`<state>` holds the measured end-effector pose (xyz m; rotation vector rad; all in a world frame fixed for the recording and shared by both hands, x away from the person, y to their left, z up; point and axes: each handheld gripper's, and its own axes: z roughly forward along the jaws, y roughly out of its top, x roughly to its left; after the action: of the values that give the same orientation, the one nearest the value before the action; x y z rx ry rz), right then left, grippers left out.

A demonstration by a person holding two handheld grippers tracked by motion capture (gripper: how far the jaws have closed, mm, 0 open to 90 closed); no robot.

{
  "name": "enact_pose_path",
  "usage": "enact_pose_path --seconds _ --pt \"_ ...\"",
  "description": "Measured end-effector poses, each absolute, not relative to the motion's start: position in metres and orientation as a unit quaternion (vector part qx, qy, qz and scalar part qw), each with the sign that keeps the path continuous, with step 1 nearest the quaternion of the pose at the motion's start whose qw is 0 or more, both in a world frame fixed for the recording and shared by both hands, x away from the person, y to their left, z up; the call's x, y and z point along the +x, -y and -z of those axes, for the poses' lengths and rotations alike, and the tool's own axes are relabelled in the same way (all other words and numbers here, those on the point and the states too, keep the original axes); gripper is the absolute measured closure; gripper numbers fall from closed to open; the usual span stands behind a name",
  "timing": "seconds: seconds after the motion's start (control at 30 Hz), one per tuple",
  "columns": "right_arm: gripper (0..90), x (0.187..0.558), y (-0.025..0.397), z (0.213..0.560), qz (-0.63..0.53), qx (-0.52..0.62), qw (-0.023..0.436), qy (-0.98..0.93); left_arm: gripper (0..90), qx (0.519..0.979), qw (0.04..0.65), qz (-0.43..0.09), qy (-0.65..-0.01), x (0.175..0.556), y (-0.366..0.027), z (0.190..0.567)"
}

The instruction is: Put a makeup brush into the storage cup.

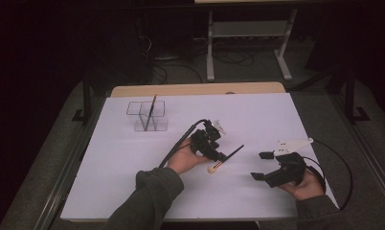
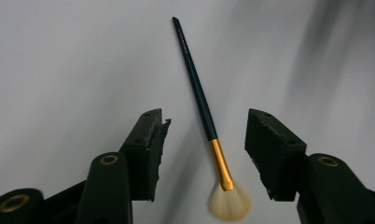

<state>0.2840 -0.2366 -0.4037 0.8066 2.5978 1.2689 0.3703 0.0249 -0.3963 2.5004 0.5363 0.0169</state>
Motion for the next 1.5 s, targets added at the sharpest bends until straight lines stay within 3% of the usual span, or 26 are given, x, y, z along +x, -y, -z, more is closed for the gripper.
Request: enact_pose_path --seconds 0.67,1.5 --pt "19.0 0.284 0.237 0.404 -0.422 0.266 0.068 -0.864 59.5 0.945 0.254 0.013 -0.204 0.368 -0.005 0.412" --pt "19.0 0.284 0.236 0.404 -0.422 0.265 0.067 -0.865 75.9 0.951 0.228 0.002 -0.21 0.367 0.003 0.421"
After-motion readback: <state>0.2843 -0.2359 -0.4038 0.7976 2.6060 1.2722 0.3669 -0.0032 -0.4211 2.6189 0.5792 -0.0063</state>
